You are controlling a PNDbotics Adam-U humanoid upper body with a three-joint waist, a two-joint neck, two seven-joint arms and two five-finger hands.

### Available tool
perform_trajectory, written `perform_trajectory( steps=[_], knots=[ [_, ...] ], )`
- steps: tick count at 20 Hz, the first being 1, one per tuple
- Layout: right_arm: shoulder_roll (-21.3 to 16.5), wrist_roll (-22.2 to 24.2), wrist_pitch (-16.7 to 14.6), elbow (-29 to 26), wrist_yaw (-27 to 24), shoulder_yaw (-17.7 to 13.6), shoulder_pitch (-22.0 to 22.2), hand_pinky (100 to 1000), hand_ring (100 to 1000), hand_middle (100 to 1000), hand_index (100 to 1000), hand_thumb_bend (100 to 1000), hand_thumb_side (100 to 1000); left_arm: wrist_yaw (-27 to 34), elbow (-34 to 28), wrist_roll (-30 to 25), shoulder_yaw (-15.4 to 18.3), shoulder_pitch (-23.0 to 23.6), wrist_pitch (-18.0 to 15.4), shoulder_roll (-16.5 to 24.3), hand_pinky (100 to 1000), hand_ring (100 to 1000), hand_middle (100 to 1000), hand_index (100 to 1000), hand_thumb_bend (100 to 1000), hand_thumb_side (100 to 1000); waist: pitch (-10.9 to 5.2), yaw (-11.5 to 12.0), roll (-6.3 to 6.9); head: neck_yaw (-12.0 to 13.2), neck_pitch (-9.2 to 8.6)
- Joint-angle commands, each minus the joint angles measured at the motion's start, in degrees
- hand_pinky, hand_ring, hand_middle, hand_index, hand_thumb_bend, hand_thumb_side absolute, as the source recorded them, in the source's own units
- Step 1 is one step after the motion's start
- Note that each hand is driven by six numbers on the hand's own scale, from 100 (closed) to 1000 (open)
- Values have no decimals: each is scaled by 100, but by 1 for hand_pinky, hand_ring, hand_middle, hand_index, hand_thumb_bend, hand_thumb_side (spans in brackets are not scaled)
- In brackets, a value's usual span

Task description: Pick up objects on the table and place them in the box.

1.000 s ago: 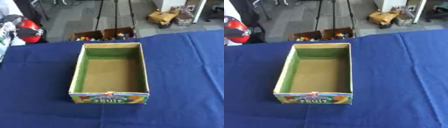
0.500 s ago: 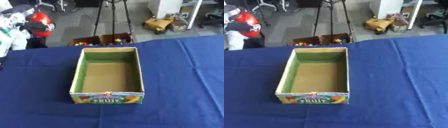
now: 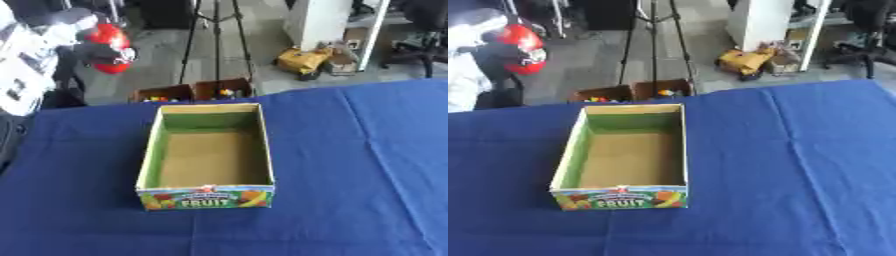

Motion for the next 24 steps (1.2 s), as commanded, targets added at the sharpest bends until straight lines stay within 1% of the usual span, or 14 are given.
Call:
perform_trajectory(
  steps=[1, 5, 9, 13, 19, 24],
  knots=[
    [-178, 57, 5, -86, -113, -8, -85, 772, 806, 726, 768, 100, 828, 33, -183, 25, -46, -18, 34, -147, 159, 448, 505, 870, 100, 448, -153, -11, -35, -44, 61],
    [-155, 91, 11, -86, -143, -3, -90, 772, 807, 726, 768, 100, 827, -40, -312, 60, -119, 131, 35, -356, 158, 446, 501, 869, 100, 448, -166, -7, -31, -68, 87],
    [-140, 100, 12, -86, -148, -6, -90, 772, 807, 726, 768, 100, 826, -103, -424, 60, -187, 213, 12, -477, 159, 445, 497, 867, 100, 447, -159, -6, -27, -82, 107],
    [-117, 106, 13, -86, -155, -7, -99, 773, 807, 726, 768, 100, 825, -141, -479, 78, -245, 297, -9, -641, 155, 440, 491, 865, 100, 446, -148, -18, -35, -82, 94],
    [-78, 119, 8, -86, -167, -5, -120, 773, 808, 725, 768, 100, 824, -340, -403, 155, -360, 373, -67, -913, 158, 440, 495, 864, 100, 447, -123, -57, -53, -60, 41],
    [-52, 131, -4, -86, -177, -8, -158, 773, 808, 725, 769, 100, 823, -599, -207, 291, -405, 478, -116, -1083, 162, 440, 500, 862, 100, 446, -68, -94, -58, -66, 9]
  ],
)
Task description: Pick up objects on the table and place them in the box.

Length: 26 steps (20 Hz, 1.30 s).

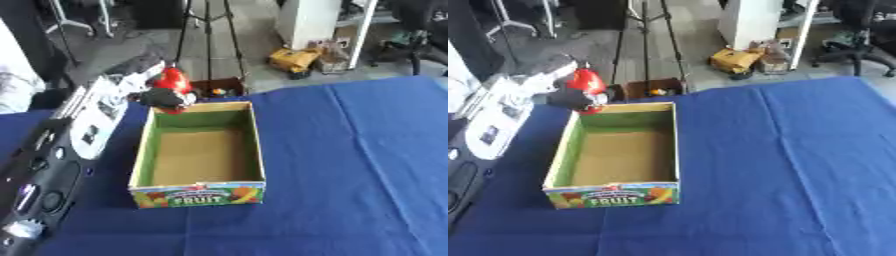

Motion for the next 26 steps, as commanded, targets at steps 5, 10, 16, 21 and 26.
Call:
perform_trajectory(
  steps=[5, 10, 16, 21, 26],
  knots=[
    [-103, 24, -27, -86, -24, -30, -128, 773, 808, 725, 769, 100, 823, -357, 329, 222, -37, -32, -88, -64, 169, 441, 506, 860, 100, 444, -15, -42, -34, -15, -65],
    [-99, 21, -46, -86, -22, -37, -167, 773, 809, 726, 770, 100, 824, -474, 642, 316, -49, 6, -153, -142, 171, 440, 505, 860, 100, 444, 52, -72, -17, -21, -69],
    [-88, 19, -52, -86, -19, -39, -197, 774, 809, 725, 770, 100, 824, -474, 931, 505, -8, 29, -160, -254, 171, 439, 501, 864, 100, 445, 113, -118, 2, -17, -79],
    [-81, 26, -56, -86, -13, -38, -214, 774, 809, 725, 770, 100, 825, -463, 1162, 542, 8, 4, -217, -345, 216, 475, 531, 877, 100, 442, 148, -152, 43, -11, -88],
    [-79, 31, -54, -86, -23, -37, -224, 773, 809, 724, 770, 100, 822, -541, 1200, 211, -34, -19, -457, -366, 359, 599, 652, 933, 100, 524, 151, -161, 78, 5, -103]
  ],
)
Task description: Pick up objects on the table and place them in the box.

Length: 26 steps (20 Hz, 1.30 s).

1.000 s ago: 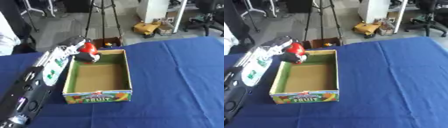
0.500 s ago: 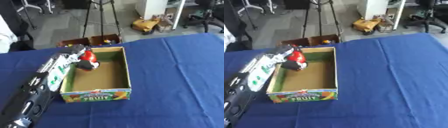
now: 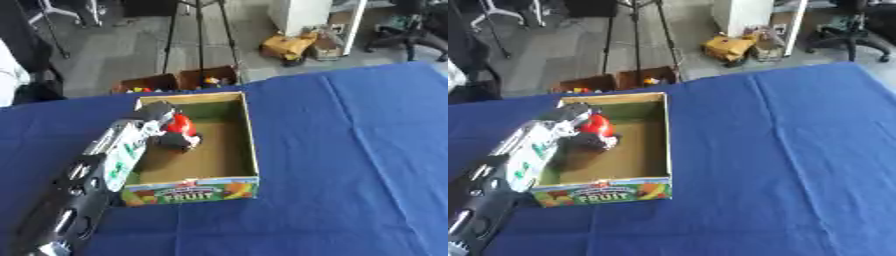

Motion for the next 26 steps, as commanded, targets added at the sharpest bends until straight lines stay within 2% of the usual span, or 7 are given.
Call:
perform_trajectory(
  steps=[1, 7, 10, 12, 16, 19, 26],
  knots=[
    [-128, 17, -21, -86, -26, -35, -87, 773, 809, 724, 770, 100, 824, -100, -56, -261, 5, -139, -161, 37, 378, 626, 679, 941, 100, 548, -98, -10, -17, 8, -57],
    [-132, 14, -23, -86, -45, -42, -79, 772, 808, 723, 770, 100, 824, -303, -106, -812, 22, -164, -366, 43, 584, 797, 807, 984, 100, 638, -116, -12, 6, 16, -67],
    [-135, 8, -28, -86, -54, -44, -77, 772, 808, 723, 769, 100, 824, -344, -157, -978, 22, -174, -427, 35, 765, 921, 875, 1000, 100, 689, -121, -12, 7, 14, -61],
    [-137, -1, -29, -86, -56, -50, -76, 772, 808, 723, 769, 100, 823, -358, -204, -1040, 18, -179, -463, 39, 839, 962, 892, 1000, 100, 705, -123, -13, 9, 11, -56],
    [-139, -9, -33, -86, -55, -57, -67, 772, 808, 723, 769, 100, 823, -360, -293, -1086, 21, -188, -511, 35, 896, 995, 914, 1000, 117, 743, -118, -15, 5, 17, -41],
    [-136, -6, -27, -86, -52, -56, -72, 772, 808, 723, 769, 100, 823, -307, -396, -1075, 41, -202, -532, 32, 966, 1000, 931, 1000, 196, 819, -110, -14, 1, 30, -38],
    [-128, -3, 2, -86, -31, -62, -55, 772, 807, 722, 769, 100, 823, -16, -1141, -789, 144, -278, -407, 110, 935, 1000, 898, 1000, 138, 843, -105, 10, -4, 18, 7]
  ],
)
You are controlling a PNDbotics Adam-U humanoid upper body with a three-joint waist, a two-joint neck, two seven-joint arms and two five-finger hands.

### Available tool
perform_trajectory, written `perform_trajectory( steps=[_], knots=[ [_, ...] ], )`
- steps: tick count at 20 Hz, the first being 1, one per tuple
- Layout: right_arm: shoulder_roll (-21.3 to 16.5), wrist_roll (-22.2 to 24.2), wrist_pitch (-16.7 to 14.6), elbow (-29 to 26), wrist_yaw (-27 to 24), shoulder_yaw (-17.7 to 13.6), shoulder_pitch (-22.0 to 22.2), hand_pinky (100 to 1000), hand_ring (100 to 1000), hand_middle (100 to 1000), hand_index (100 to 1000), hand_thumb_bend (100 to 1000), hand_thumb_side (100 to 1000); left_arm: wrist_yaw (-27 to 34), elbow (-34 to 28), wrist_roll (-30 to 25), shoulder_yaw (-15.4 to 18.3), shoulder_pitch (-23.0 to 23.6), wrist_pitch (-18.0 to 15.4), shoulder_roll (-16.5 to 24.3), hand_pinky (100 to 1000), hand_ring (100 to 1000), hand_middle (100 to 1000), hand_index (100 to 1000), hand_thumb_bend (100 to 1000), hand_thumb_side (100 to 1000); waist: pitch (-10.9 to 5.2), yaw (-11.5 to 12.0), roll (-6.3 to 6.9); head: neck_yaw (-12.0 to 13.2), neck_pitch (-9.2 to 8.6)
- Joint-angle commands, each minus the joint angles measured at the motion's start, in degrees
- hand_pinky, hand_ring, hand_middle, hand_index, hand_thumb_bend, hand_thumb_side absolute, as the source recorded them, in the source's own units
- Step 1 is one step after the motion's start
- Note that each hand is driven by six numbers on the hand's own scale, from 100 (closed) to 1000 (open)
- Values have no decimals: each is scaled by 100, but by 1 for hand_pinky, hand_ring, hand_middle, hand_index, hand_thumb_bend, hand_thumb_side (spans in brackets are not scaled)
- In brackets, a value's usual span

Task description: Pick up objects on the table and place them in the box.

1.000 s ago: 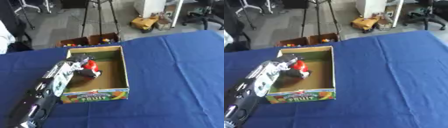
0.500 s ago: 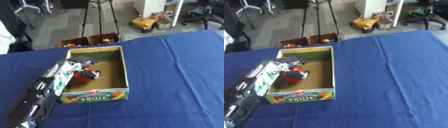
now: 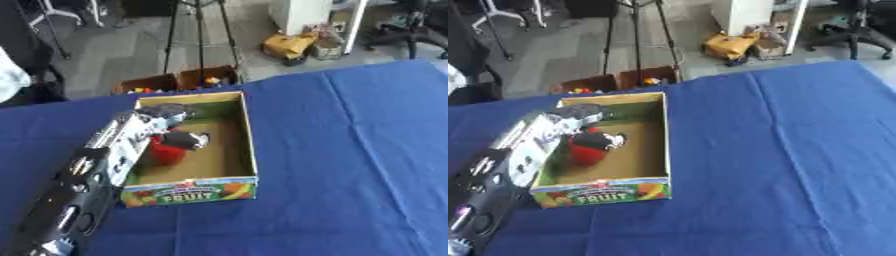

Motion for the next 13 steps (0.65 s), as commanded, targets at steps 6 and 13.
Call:
perform_trajectory(
  steps=[6, 13],
  knots=[
    [-145, -40, 4, -86, 26, -89, -5, 771, 806, 722, 768, 100, 819, 268, -1293, 456, 285, -276, 391, 356, 863, 948, 856, 1000, 100, 863, -137, 54, -54, 1, 88],
    [-165, -274, -44, -86, 90, -230, 115, 768, 805, 723, 768, 100, 806, 1105, -2913, 1370, 619, -110, 851, 994, 747, 881, 796, 999, 100, 836, -161, 242, -102, -11, 204]
  ],
)
